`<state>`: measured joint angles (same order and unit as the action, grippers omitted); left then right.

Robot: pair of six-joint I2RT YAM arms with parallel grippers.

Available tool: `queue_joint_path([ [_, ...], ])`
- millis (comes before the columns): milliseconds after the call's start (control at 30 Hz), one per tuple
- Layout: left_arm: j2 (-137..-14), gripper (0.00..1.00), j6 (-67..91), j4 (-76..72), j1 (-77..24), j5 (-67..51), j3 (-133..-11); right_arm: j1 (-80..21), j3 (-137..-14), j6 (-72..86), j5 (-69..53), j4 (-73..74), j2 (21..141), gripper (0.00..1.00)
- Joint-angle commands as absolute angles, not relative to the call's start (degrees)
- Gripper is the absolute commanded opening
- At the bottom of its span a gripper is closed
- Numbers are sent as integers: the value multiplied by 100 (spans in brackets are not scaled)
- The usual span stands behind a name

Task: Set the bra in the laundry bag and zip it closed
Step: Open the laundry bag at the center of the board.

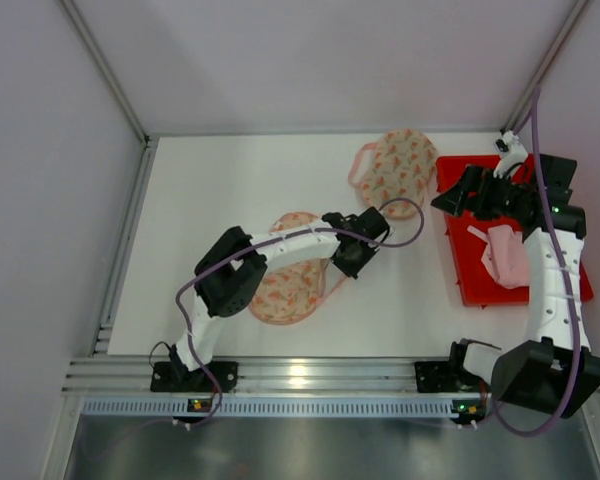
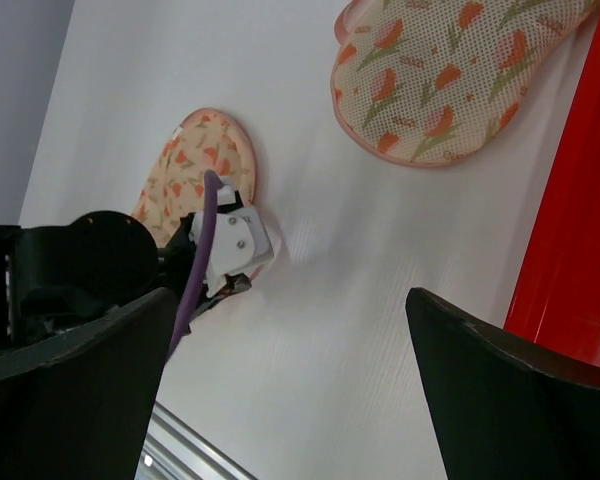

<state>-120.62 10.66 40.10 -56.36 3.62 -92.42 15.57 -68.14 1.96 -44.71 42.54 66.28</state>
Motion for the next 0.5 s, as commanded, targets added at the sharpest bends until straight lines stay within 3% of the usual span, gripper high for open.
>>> queue_joint_path([
  [0, -11436, 0, 731, 4025, -5511, 53, -9983, 1670, -6847, 61, -4605, 4078, 6706, 99],
  [267, -10031, 0, 484, 4113, -5020, -430, -10310, 1670, -6540, -491, -4947, 4095, 7074, 99],
  [467, -8957, 0, 431, 4140, -3544, -2345, -9309, 1600, -6372, -615, -5317, 4272, 7356, 99],
])
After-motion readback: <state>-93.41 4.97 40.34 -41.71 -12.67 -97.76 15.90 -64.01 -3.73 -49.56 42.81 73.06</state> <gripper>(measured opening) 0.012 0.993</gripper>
